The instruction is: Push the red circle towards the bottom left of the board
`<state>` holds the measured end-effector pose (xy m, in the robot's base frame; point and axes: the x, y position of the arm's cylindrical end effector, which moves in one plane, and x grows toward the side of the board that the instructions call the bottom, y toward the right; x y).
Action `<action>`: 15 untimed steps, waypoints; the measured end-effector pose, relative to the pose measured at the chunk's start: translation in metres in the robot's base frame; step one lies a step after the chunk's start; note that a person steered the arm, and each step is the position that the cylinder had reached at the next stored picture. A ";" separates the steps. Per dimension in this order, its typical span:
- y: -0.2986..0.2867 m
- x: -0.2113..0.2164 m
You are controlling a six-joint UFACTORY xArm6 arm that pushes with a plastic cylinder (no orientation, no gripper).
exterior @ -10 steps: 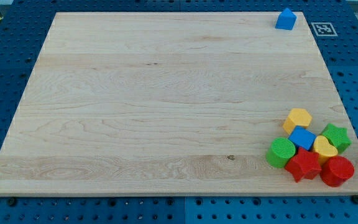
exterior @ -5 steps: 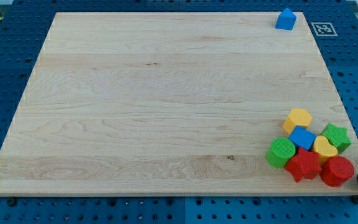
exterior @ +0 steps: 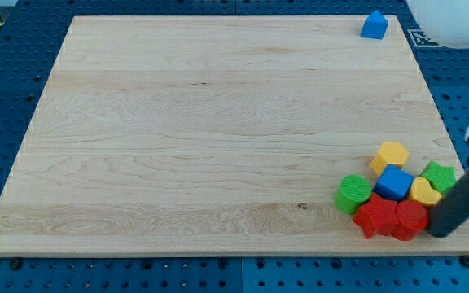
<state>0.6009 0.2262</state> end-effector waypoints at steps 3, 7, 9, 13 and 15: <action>-0.041 0.000; -0.098 -0.014; -0.080 -0.014; -0.192 0.017; -0.287 0.017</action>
<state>0.6182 -0.0607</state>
